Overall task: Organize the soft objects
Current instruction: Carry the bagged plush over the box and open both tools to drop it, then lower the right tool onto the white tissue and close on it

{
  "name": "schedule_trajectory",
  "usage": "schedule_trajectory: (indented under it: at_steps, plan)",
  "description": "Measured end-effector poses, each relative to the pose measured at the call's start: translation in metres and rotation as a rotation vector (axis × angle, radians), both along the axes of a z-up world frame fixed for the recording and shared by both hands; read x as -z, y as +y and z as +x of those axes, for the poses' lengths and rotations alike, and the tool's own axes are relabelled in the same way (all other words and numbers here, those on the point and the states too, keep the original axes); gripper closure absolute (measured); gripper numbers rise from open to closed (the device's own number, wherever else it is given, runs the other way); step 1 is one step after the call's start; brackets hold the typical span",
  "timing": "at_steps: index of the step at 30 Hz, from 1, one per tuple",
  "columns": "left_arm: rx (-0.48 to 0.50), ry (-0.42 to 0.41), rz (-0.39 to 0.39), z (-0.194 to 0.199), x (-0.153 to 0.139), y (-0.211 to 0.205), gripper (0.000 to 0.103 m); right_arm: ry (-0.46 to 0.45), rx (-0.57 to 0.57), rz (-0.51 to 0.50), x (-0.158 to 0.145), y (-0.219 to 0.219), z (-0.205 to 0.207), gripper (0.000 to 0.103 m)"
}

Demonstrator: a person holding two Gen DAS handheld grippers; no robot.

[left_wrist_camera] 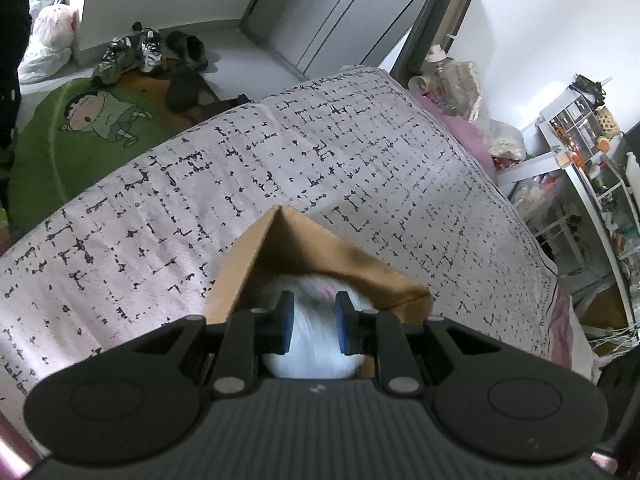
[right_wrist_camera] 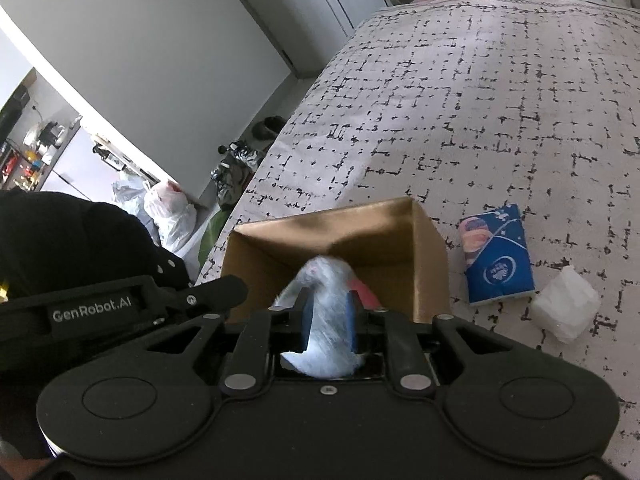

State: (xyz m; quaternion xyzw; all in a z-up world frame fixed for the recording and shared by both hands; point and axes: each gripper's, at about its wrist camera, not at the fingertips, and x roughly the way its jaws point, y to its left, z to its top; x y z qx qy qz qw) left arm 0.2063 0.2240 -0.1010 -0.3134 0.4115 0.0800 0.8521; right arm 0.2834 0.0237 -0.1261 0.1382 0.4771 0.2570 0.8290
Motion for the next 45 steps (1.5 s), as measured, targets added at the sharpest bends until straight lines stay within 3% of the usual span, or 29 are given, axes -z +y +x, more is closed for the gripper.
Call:
schedule_trajectory:
  at_steps: [8,13,18,25,30,33,42,45]
  plan:
    - [0.026,0.015,0.039,0.003,-0.014,-0.017,0.076,-0.031,0.028,0.02,-0.017,-0.028,-0.008,0.073]
    - [0.04,0.038,0.074,0.001,-0.021,-0.032,0.057,-0.046,0.047,0.023,-0.023,-0.047,-0.015,0.064]
    - [0.05,0.04,0.098,-0.007,-0.029,-0.045,0.048,-0.05,0.067,0.014,-0.025,-0.065,-0.024,0.058]
    - [0.083,0.048,0.121,-0.018,-0.041,-0.06,0.03,-0.073,0.076,0.004,-0.032,-0.084,-0.037,0.04]
    - [0.086,0.047,0.144,-0.028,-0.047,-0.065,0.026,-0.091,0.074,-0.003,-0.037,-0.094,-0.047,0.028]
    - [0.085,0.057,0.147,-0.034,-0.049,-0.067,0.016,-0.098,0.07,-0.008,-0.038,-0.099,-0.053,0.023]
    - [0.091,0.06,0.177,-0.051,-0.052,-0.08,0.001,-0.099,0.065,-0.017,-0.037,-0.117,-0.067,0.006]
    - [0.094,0.053,0.18,-0.054,-0.054,-0.084,0.001,-0.099,0.064,-0.025,-0.036,-0.123,-0.069,0.002]
